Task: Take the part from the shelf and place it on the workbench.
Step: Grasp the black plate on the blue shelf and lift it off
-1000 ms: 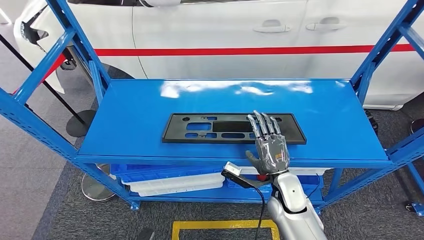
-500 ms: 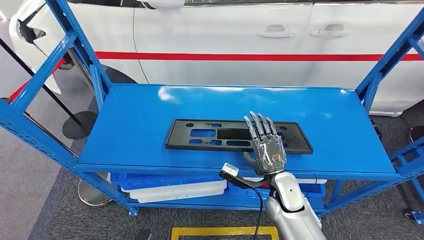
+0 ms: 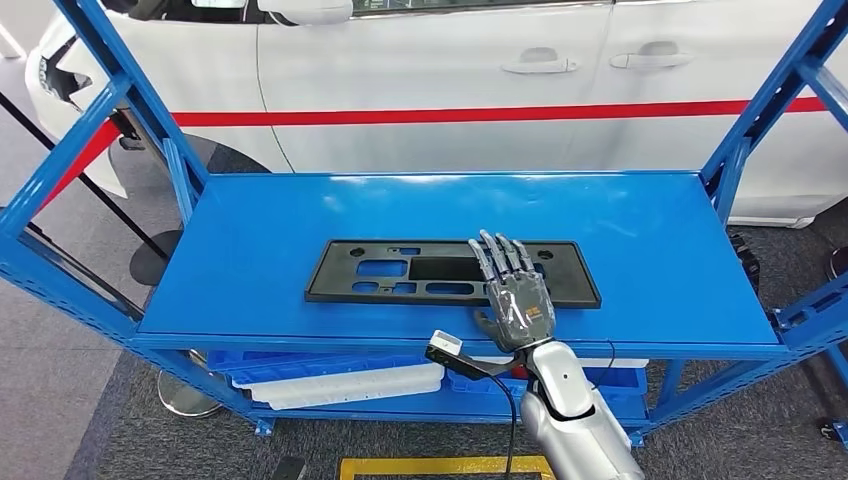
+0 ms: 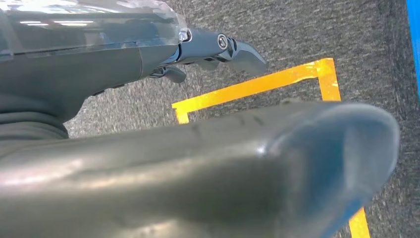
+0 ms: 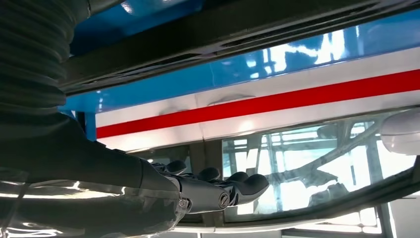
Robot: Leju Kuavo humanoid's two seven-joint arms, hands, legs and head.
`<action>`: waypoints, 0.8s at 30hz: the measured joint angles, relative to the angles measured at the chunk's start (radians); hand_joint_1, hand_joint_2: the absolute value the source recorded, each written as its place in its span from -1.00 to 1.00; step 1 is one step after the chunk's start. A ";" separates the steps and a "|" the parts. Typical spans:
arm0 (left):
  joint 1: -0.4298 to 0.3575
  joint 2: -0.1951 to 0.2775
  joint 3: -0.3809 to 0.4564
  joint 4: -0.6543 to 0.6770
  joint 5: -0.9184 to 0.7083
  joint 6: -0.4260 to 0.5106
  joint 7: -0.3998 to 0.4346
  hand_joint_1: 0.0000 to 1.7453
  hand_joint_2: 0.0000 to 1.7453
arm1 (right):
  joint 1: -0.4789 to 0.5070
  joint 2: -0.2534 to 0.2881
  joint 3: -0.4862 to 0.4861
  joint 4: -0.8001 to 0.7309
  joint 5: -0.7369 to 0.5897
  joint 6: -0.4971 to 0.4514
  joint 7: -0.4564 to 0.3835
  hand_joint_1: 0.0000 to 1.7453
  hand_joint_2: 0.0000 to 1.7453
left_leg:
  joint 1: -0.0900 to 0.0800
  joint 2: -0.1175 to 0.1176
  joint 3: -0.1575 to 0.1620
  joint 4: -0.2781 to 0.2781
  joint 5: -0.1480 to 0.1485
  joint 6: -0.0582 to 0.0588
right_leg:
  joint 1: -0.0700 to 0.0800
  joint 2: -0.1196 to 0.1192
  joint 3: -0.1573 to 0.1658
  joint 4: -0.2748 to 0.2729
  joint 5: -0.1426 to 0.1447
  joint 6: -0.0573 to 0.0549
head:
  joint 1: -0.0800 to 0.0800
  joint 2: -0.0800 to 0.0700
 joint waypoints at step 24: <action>0.000 -0.004 0.001 0.000 0.017 0.012 0.003 -1.00 -1.00 | -0.195 0.126 0.062 0.365 -0.054 -0.001 0.039 1.00 1.00 | -0.007 0.001 0.074 -0.153 0.080 0.031 | -0.004 -0.001 -0.026 0.023 0.005 0.039 | 0.000 0.000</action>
